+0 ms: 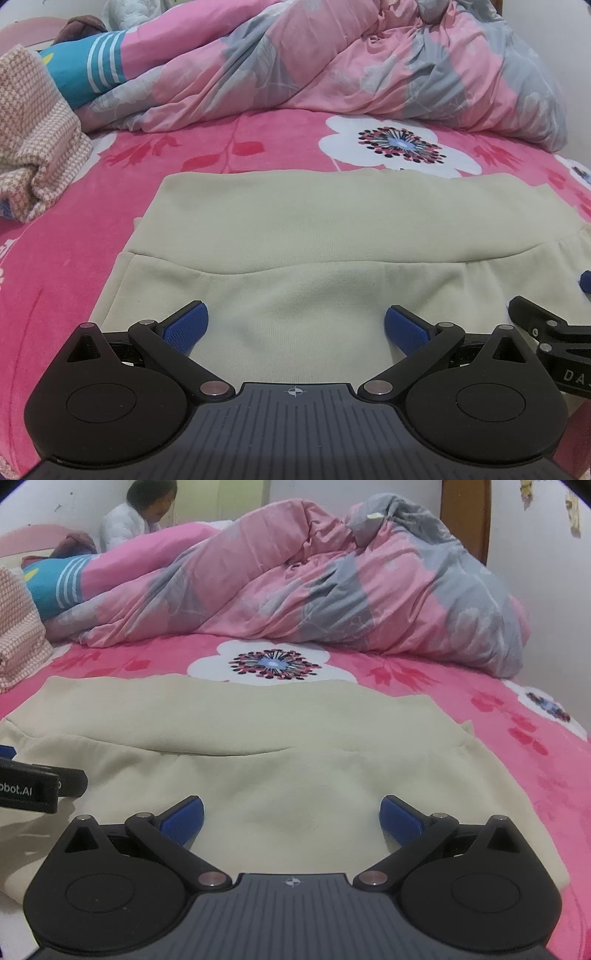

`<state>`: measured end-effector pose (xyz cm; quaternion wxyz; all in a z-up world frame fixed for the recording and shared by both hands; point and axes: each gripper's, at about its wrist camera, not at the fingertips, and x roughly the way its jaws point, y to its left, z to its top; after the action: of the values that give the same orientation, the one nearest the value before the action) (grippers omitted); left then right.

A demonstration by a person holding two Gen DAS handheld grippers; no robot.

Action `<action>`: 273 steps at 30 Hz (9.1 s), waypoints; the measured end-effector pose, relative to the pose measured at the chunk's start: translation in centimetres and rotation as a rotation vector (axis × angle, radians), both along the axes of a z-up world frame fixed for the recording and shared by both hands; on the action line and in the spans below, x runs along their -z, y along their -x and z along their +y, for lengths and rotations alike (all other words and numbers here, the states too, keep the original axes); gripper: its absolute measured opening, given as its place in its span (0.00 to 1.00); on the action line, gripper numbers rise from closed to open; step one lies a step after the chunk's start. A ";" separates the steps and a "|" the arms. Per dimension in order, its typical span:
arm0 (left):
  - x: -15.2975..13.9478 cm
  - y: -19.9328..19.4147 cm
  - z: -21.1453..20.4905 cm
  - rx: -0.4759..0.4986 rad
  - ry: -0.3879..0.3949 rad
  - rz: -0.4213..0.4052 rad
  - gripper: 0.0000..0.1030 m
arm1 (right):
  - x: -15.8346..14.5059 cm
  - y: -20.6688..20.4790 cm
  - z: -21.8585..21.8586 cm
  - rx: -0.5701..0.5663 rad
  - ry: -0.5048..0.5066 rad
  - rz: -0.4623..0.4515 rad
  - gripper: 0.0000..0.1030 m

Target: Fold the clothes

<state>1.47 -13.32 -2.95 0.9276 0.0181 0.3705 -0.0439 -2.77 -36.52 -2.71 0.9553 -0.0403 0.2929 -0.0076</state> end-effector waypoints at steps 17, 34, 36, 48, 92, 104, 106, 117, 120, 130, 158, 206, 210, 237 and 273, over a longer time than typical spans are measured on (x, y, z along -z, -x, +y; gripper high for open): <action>0.1 0.1 -0.2 0.007 -0.012 -0.012 1.00 | 0.5 -4.2 -1.1 -0.016 -0.021 -0.010 0.92; -0.2 -3.8 -0.2 0.021 0.043 -0.046 1.00 | 0.1 -4.3 -1.1 -0.020 -0.021 0.018 0.90; -0.2 -3.7 -0.2 0.024 0.039 -0.046 1.00 | -0.8 -4.2 -1.0 -0.040 -0.011 0.033 0.77; 0.1 -3.7 -0.2 0.032 0.040 -0.062 1.00 | -1.5 -9.0 -2.1 -0.026 -0.053 0.067 0.55; 0.2 -3.4 0.1 -0.019 0.015 -0.094 1.00 | -0.2 -8.5 -3.0 -0.025 -0.108 0.018 0.56; 0.1 -3.4 0.2 -0.018 0.014 -0.092 1.00 | -3.2 -7.7 -5.7 0.043 -0.109 0.000 0.55; 0.2 -3.4 0.2 -0.018 0.015 -0.092 1.00 | -2.4 -8.0 -6.5 0.063 -0.112 0.031 0.55; 0.2 -3.5 0.2 -0.015 0.016 -0.089 1.00 | -2.7 -4.3 -6.7 0.057 -0.168 0.020 0.55; 0.2 -3.5 0.2 -0.016 0.015 -0.088 1.00 | -2.0 -3.7 -6.9 0.065 -0.163 0.023 0.55; 0.3 -3.3 0.2 -0.015 0.017 -0.099 1.00 | -1.2 0.3 -4.7 -0.069 -0.101 -0.052 0.56; -1.5 8.6 8.5 0.080 0.121 -0.305 1.00 | 1.0 1.0 -4.1 -0.087 -0.066 -0.121 0.58; -0.3 1.1 1.2 -0.088 -0.015 -0.005 1.00 | 0.8 -1.5 -0.3 -0.087 -0.078 -0.050 0.93; -0.3 1.1 1.2 -0.089 -0.019 -0.005 1.00 | 0.9 -1.4 -0.4 -0.087 -0.079 -0.052 0.93; -0.4 0.9 1.1 -0.093 -0.022 0.010 1.00 | 0.9 -1.4 -0.2 -0.085 -0.075 -0.050 0.93; -1.1 1.3 1.6 -0.091 0.009 -0.022 1.00 | 0.8 -1.5 -0.3 -0.085 -0.073 -0.049 0.93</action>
<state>0.14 -11.76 -1.83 0.9328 -0.0025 0.3603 -0.0032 -1.29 -36.78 -3.56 0.9624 -0.0177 0.2675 0.0428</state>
